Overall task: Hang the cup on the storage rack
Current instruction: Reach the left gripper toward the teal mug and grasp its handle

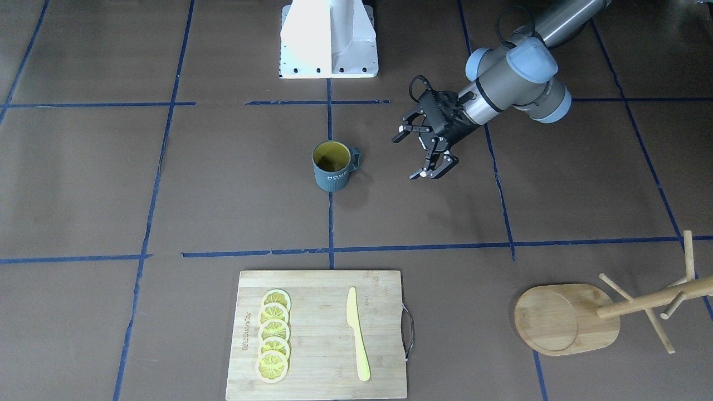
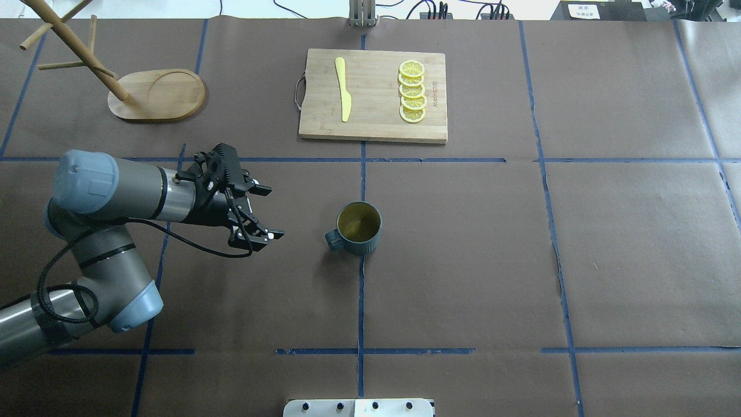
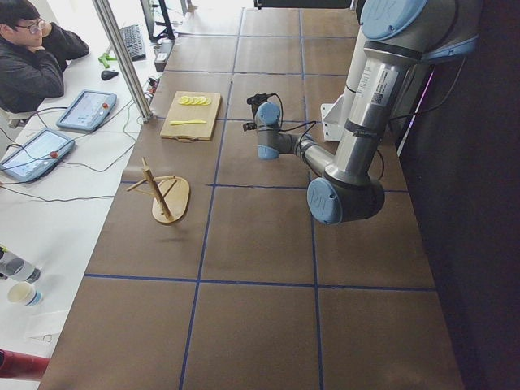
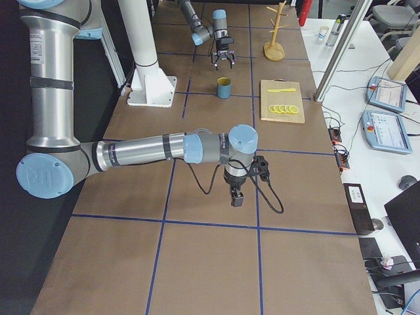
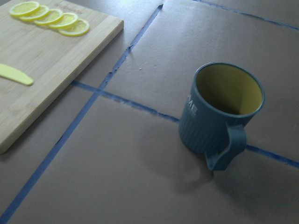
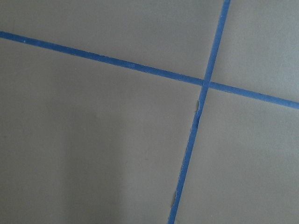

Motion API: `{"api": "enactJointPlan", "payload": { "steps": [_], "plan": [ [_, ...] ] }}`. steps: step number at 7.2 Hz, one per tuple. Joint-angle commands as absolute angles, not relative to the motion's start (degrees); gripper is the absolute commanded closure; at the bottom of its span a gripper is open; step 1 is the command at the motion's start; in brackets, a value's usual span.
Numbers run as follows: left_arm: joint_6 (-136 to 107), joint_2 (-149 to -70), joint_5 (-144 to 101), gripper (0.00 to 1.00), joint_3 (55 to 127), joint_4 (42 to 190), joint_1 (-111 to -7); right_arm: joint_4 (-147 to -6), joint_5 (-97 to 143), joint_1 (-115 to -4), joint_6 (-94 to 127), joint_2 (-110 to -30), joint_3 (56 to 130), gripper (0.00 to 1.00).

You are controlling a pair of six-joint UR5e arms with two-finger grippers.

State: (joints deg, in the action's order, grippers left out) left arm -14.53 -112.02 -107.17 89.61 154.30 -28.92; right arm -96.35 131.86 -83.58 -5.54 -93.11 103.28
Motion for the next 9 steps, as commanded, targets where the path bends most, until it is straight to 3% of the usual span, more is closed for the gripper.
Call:
{"api": "enactJointPlan", "payload": {
  "steps": [1, 6, 9],
  "plan": [
    [-14.59, -112.85, -99.07, 0.0, 89.12, 155.21, -22.87, -96.33, 131.92, -83.58, -5.36, -92.99, 103.18, 0.0],
    [-18.11, -116.01, -91.58, 0.02, 85.61, 155.3, -20.22, -96.33, 131.84, -83.58, -5.45, -92.99, 103.27, 0.0],
    [-18.19, -116.45, -91.5, 0.18, 85.52, 155.21, -20.13, -96.33, 131.84, -83.58, -5.54, -92.99, 103.36, 0.0]
  ]
}}
